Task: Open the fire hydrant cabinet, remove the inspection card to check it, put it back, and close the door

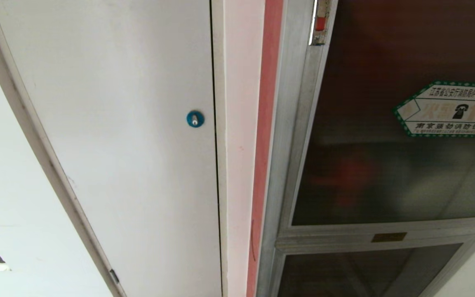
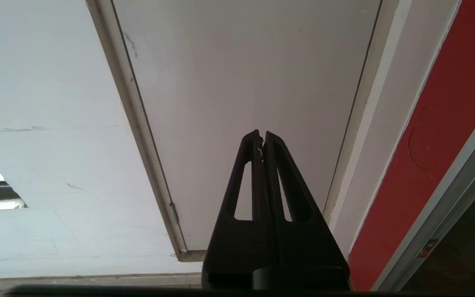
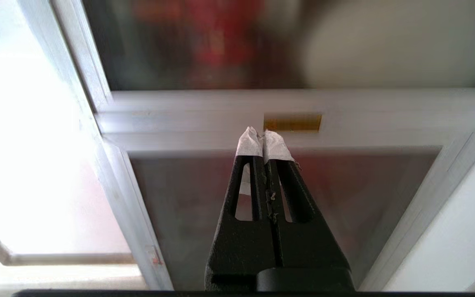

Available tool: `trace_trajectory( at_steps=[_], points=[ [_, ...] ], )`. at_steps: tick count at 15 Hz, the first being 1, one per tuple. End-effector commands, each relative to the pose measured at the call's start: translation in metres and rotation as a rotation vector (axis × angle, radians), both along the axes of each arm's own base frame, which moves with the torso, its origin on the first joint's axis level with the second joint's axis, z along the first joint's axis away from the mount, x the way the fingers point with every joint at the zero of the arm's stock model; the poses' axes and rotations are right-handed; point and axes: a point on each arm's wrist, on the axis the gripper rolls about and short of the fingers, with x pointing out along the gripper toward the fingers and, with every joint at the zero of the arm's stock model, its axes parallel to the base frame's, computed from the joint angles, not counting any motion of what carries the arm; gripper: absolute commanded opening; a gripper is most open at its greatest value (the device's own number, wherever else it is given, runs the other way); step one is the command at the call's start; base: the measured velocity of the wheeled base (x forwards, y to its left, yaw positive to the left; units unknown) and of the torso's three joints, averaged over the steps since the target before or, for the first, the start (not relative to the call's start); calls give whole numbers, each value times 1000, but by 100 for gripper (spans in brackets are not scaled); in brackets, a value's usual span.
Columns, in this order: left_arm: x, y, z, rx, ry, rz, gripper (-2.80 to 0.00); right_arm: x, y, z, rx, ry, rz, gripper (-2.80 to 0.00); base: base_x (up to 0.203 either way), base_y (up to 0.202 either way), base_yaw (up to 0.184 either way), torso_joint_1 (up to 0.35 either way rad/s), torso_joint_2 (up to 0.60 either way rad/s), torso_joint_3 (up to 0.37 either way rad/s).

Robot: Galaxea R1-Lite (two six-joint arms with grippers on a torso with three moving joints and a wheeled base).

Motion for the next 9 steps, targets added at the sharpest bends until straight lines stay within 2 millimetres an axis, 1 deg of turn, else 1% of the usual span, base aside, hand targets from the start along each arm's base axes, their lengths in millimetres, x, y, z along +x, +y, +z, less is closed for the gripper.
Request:
trace_trajectory(
  at_steps=[1,2,4,7,9],
  points=[
    [1,0,-2,0,7,0,-280,-7,1,24,-4,-69,27,-280,0,0,0,0,0,0],
    [1,0,-2,0,7,0,-280,-8,1,36,-6,-55,61,-280,0,0,0,0,0,0],
    [1,0,-2,0,9,0,-280,-1,3,64,-4,0,113,-280,0,0,0,0,0,0],
    [1,0,-2,0,9,0,-280,23,5,113,5,73,240,-280,0,0,0,0,0,0],
    [1,0,-2,0,7,0,-280,46,8,146,12,105,362,-280,0,0,0,0,0,0]
  ],
)
